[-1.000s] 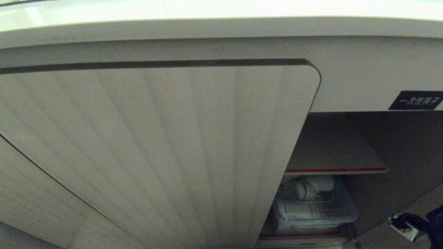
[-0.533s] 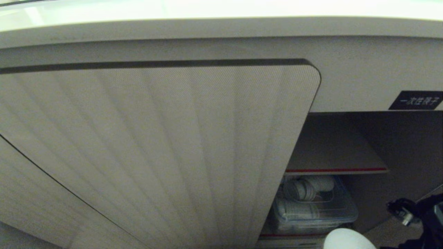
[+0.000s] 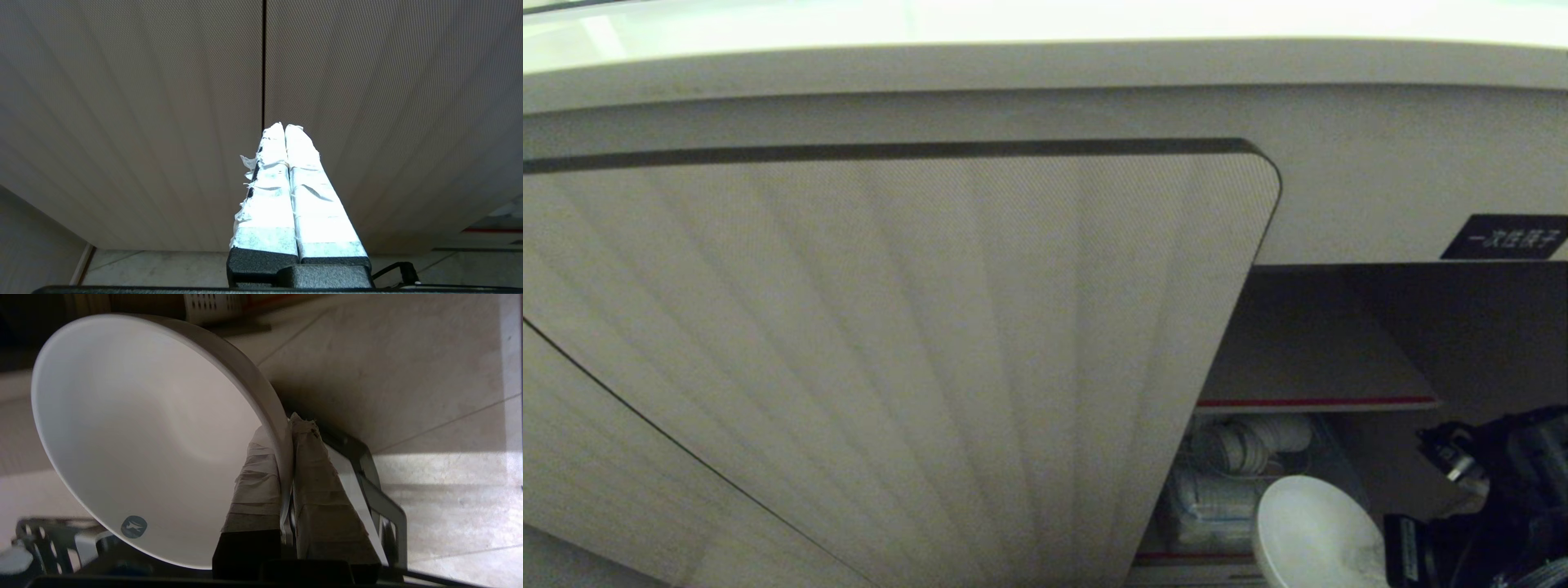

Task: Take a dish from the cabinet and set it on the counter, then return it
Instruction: Put it back into the cabinet

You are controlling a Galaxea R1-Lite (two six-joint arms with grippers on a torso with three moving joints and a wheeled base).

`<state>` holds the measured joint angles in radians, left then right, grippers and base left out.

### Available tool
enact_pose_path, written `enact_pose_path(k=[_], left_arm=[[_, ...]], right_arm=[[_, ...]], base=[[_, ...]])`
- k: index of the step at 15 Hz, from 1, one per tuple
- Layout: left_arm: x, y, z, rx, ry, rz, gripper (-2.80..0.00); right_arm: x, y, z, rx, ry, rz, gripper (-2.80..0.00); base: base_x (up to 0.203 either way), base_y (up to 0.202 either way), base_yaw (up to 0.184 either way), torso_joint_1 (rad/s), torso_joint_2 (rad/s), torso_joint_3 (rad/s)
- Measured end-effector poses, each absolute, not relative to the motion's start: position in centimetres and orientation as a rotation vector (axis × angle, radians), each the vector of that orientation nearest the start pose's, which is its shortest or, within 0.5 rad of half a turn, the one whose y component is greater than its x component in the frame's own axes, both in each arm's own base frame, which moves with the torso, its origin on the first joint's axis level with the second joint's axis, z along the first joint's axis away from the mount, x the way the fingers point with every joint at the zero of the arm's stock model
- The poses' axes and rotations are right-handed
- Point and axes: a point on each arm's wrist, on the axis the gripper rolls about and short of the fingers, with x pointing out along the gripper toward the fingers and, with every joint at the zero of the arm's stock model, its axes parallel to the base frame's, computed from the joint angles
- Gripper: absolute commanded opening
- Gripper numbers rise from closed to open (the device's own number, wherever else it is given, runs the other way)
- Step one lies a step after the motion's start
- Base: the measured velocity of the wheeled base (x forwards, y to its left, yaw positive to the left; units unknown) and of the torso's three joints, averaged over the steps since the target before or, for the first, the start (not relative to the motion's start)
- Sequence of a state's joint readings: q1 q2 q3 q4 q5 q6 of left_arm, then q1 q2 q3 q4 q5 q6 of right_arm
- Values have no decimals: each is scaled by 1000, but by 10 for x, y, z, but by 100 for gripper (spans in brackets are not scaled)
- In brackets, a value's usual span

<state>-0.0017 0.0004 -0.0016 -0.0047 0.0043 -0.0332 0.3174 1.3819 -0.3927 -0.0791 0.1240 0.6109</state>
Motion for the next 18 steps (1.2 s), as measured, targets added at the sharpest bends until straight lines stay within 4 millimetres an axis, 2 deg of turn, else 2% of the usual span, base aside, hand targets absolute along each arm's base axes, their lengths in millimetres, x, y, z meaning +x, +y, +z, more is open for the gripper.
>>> enact_pose_path(k=[6, 12, 18], left_arm=[[-23, 0, 76, -33, -6, 3, -280], [-23, 0, 76, -33, -6, 3, -280], [-23, 0, 76, -33, -6, 3, -280]], right_arm=[[169, 58, 117, 474, 972, 112, -280], [180, 61, 126, 560, 921, 85, -280], [185, 58, 130, 579, 877, 81, -280]], base=[[0, 0, 0, 0, 0, 0], [0, 0, 0, 0, 0, 0], [0, 0, 0, 0, 0, 0]])
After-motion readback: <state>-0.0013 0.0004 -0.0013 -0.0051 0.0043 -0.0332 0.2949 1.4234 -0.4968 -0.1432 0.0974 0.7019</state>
